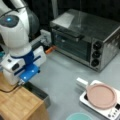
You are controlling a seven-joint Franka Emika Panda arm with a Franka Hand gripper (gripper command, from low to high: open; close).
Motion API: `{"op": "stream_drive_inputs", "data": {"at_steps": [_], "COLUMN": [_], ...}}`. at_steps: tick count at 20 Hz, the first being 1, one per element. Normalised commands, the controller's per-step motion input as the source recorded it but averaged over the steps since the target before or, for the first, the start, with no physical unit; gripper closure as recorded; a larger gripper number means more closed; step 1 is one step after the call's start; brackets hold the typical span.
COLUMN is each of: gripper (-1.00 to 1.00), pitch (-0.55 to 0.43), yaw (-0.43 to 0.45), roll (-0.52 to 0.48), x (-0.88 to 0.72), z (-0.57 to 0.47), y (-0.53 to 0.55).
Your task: Open the drawer. Pick up the carrot. Put the carrots in the drawer.
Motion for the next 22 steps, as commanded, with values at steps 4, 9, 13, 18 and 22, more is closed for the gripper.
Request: {"op": "stream_drive_inputs", "data": {"at_steps": [4, 9, 13, 18, 22], "gripper": [-1.0, -1.0, -1.0, -1.0, -1.0], "pitch": [-0.058, -0.021, -0.028, -0.038, -0.04], "yaw": [0.142, 0.128, 0.089, 0.028, -0.023], "roll": [-0.067, -0.064, -0.066, -0.059, -0.046], "x": [0.0, 0.0, 0.01, 0.0, -0.02], "z": [-0.13, -0.07, -0.04, -0.02, -0.01], "y": [-0.06, 0.06, 0.15, 0.24, 0.25]}}
